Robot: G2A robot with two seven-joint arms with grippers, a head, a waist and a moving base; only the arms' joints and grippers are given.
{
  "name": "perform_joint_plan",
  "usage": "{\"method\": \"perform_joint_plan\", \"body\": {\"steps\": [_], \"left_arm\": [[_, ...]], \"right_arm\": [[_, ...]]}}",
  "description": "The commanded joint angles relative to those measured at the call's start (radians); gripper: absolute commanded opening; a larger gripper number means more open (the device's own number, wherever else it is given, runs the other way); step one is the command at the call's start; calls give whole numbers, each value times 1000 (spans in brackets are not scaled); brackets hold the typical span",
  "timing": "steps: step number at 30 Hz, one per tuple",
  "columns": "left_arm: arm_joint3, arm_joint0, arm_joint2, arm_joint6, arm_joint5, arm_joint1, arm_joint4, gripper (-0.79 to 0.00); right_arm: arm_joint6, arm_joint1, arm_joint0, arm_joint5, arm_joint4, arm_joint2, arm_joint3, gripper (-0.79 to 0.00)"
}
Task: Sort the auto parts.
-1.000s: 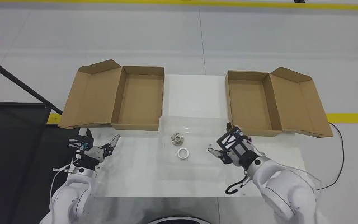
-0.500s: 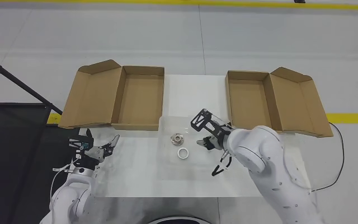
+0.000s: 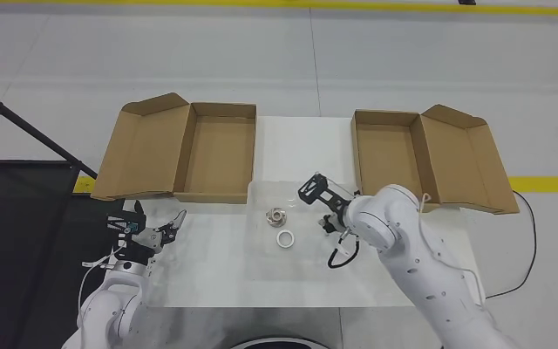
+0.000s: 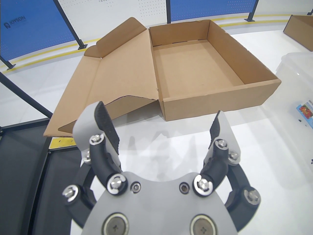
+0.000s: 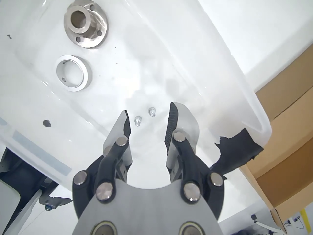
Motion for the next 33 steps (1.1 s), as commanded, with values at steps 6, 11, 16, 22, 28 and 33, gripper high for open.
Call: {"method": "perform_joint_plan", "body": {"steps": [6, 11, 16, 22, 28, 33], "left_arm": [[0, 0, 0, 0, 0, 0, 0, 0], [0, 0, 0, 0, 0, 0, 0, 0], [0, 0, 0, 0, 0, 0, 0, 0], [0, 0, 0, 0, 0, 0, 0, 0], [0, 0, 0, 0, 0, 0, 0, 0], [0, 0, 0, 0, 0, 0, 0, 0]], "right_arm": [[3, -6, 26, -6, 15, -22, 68, -474], [4, -9, 34, -15, 25, -34, 97, -499], [12, -11, 40, -15, 22, -47, 118, -465], [9, -11, 46, -14, 23, -45, 143, -483], [1, -11, 47, -21, 33, -45, 159, -560], [-1, -13, 52, -35, 48, -50, 174, -603]]}}
